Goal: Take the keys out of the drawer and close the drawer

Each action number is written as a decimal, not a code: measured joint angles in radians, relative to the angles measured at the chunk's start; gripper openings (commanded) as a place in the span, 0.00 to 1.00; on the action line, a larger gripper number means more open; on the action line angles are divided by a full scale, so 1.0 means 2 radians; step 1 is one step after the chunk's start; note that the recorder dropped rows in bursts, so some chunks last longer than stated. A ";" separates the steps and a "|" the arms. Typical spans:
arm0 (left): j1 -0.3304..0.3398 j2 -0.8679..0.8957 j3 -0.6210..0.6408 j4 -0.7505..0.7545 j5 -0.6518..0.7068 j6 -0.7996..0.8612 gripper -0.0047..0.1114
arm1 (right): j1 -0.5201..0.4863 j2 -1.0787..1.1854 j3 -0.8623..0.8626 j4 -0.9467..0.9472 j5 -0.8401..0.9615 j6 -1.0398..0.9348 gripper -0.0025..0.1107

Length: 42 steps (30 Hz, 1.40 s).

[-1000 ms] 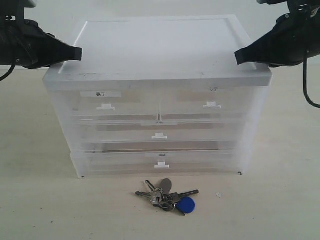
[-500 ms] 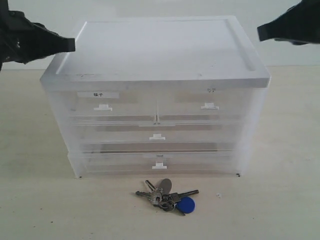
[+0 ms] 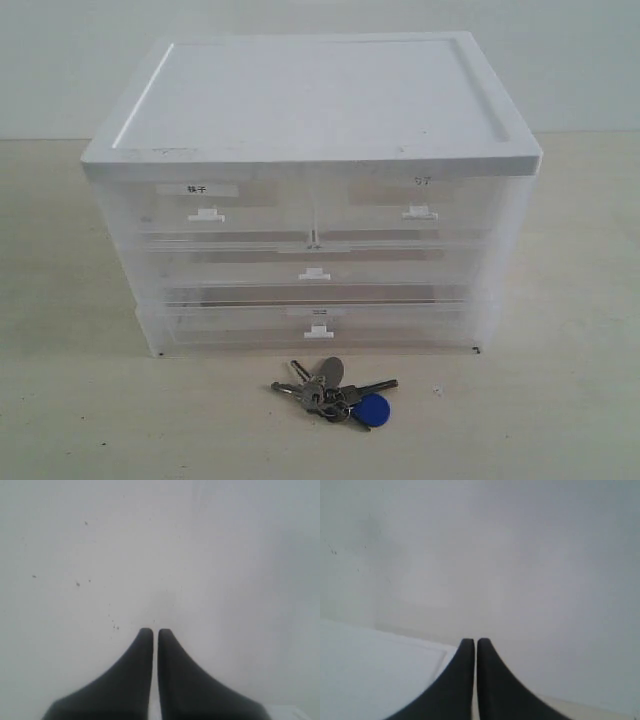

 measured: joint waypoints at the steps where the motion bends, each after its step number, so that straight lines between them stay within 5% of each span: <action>1: 0.000 -0.032 0.013 0.000 -0.002 -0.006 0.08 | 0.000 -0.026 0.000 0.000 0.006 0.000 0.02; 10: 0.000 -0.150 0.062 0.000 -0.003 -0.048 0.08 | 0.000 -0.179 0.031 0.000 0.026 0.001 0.02; 22: 0.000 -0.171 0.067 0.000 0.064 -0.055 0.08 | 0.000 -0.331 0.164 0.001 -0.019 0.051 0.02; 42: 0.000 -0.171 0.067 0.000 0.104 -0.055 0.08 | 0.000 -0.354 0.171 0.010 -0.028 0.100 0.02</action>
